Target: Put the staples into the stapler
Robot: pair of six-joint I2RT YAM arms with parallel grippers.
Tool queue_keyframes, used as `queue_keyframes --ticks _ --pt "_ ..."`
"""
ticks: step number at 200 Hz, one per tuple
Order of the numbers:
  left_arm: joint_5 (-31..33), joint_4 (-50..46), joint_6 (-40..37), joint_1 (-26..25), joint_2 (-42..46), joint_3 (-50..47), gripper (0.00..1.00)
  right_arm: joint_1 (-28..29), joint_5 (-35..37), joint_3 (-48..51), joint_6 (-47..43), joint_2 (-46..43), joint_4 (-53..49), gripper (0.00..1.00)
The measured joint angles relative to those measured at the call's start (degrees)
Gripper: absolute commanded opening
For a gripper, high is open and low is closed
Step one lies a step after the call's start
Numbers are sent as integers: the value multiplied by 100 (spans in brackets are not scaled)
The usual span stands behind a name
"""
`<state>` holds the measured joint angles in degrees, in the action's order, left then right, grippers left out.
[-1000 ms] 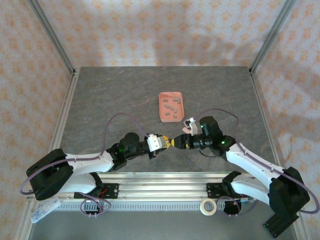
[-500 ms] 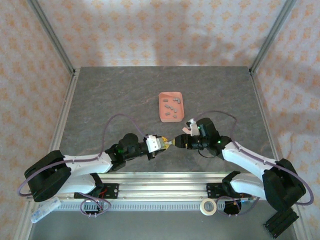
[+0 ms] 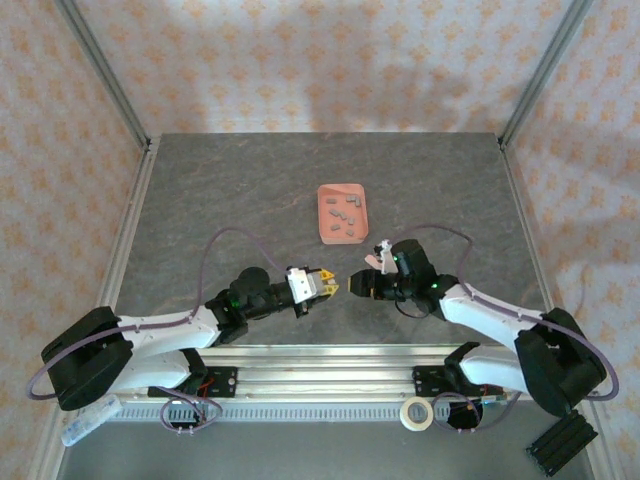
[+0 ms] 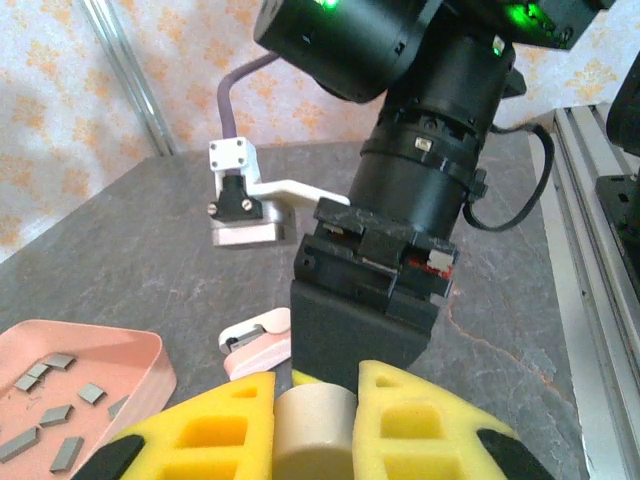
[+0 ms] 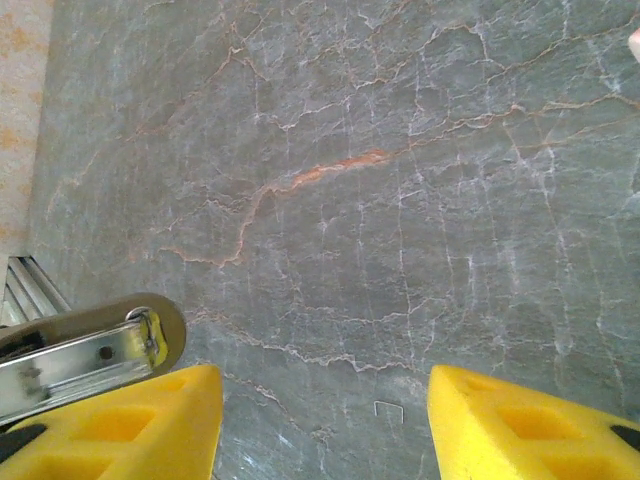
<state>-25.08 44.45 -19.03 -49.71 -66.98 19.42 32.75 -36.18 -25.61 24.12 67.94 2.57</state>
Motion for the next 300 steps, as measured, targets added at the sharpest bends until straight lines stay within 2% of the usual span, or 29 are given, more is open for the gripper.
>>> queue_keyframes --ticks 91,127,147,166,181,202,223,257,300 --pt "50 173 232 61 55 0 11 74 125 164 87 188 474 59" --pt "114 168 260 103 96 2 11 74 654 190 -251 -656 142 64" --pt "133 168 258 103 96 2 10 74 898 205 -562 -1235 17 75" --pt "131 166 256 103 96 2 10 85 1211 216 -717 -1694 -37 71" --pt "131 166 251 109 96 2 10 85 1447 216 -885 -1923 -72 72" --pt "125 166 247 111 96 2 10 85 1394 219 -1613 -2090 -188 75" --pt "57 166 240 111 96 2 10 85 1180 219 -2522 -2186 -326 72" --pt "-96 166 201 111 68 7 10 85 619 212 -4026 -2201 -496 72" --pt "-376 168 203 111 -105 125 10 85 -85 15 -5427 -1888 -597 74"
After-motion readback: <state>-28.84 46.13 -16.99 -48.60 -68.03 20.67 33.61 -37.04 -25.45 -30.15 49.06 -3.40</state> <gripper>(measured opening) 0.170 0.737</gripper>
